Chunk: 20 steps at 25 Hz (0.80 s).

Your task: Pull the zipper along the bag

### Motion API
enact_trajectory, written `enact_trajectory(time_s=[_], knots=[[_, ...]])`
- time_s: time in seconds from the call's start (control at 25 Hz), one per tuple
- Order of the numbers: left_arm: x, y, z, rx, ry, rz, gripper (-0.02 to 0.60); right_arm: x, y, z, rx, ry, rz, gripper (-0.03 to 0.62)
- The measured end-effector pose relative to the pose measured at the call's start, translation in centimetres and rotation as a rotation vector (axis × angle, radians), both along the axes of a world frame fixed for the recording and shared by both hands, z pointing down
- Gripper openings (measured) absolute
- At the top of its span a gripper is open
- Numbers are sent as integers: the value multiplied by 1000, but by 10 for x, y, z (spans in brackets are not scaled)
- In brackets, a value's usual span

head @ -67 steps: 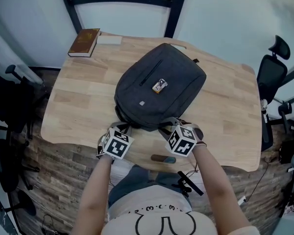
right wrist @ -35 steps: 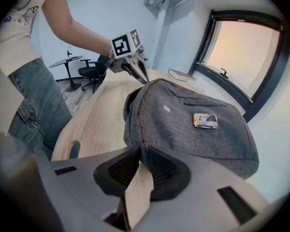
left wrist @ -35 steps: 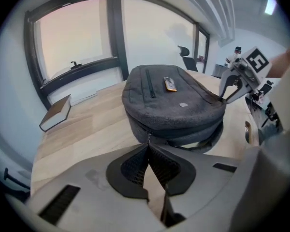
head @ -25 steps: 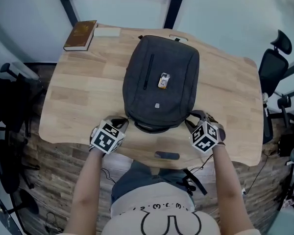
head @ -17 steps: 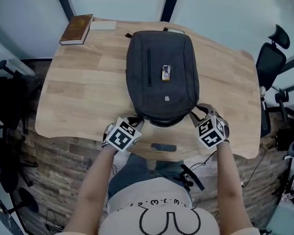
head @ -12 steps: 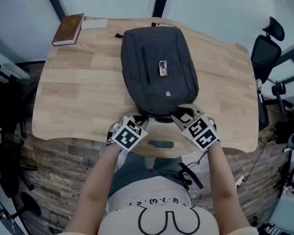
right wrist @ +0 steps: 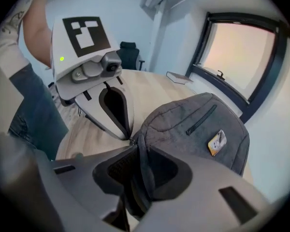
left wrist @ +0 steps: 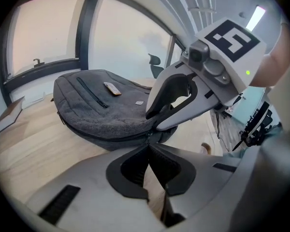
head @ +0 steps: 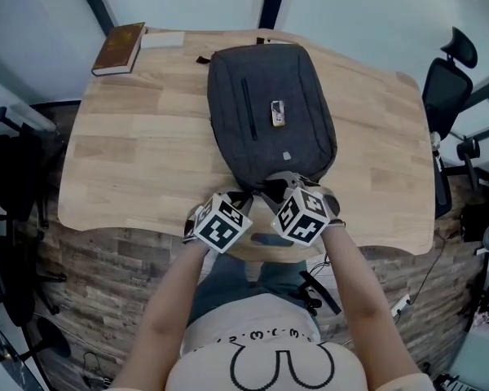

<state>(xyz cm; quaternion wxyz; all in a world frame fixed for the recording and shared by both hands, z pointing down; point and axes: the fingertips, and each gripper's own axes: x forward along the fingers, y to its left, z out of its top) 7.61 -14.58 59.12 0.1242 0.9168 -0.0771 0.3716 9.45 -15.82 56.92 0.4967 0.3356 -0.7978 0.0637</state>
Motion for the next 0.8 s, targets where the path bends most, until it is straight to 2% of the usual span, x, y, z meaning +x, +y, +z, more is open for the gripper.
enact_trajectory(time_s=[0.08,0.32,0.8], knots=[[-2,-2,-2,17,-6,-7,17,0,-1,1,19,2,-19,103],[-22,-25,5,84,-55,-20,18,-1,-1,2,13,-12,-7,94],[-57,-121,15,101,-110,-162,20,-3,0,4,-92,10,-44,91]])
